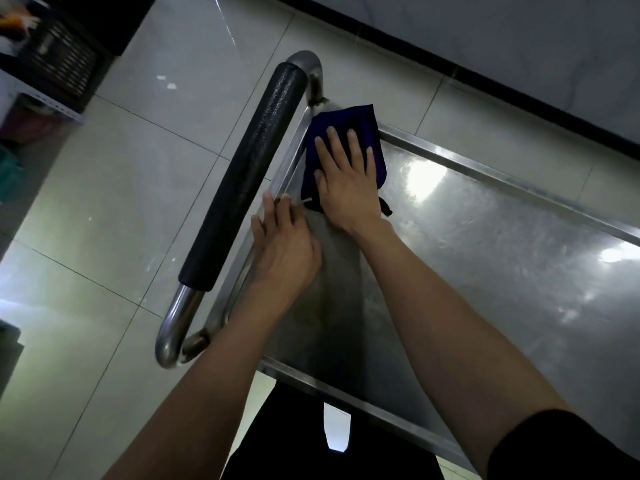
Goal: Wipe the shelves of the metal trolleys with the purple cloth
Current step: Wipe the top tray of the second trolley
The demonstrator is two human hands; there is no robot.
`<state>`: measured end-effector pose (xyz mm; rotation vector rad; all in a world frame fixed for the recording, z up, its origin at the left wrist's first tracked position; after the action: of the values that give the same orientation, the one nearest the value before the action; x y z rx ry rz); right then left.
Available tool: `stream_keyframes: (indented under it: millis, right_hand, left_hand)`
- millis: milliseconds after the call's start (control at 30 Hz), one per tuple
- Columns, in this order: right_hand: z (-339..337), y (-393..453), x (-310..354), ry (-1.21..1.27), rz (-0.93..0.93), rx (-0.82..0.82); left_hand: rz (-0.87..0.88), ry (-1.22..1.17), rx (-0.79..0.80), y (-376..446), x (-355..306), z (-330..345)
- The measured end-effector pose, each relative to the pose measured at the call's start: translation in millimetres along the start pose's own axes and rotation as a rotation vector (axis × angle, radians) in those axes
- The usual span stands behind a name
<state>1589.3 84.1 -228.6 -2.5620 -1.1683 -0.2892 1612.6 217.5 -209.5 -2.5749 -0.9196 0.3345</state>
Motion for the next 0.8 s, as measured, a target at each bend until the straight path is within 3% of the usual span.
stream_keyframes:
  millis: [267,400,500,800]
  right_hand:
    - [-6,-81,-88,0.050,0.215,-0.049]
    - [-9,-117,-118,0.063,0.260,-0.035]
    - [-14,-147,-142,0.068,0.291,-0.037]
    - [-27,-258,-250,0.079,0.438,-0.063]
  left_hand:
    - [0.045,0.039,-0.016,0,-9,-11]
    - [0.220,-0.001,-0.117,-26,-71,-17]
    - [0.339,-0.017,-0.084,-47,-125,-2]
    - [0.453,0.168,-0.021,-74,-207,46]
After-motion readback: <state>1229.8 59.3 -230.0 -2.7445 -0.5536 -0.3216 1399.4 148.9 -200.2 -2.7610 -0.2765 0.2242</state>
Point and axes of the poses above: each hand's wrist, its own y-axis towards the middle knuckle, its own z-axis out of the palm, x = y × z, the point moved 10 cm from there along y, towards the middle knuckle, and after that the axes turned 1 degree about -z, right-handed, at the moved point
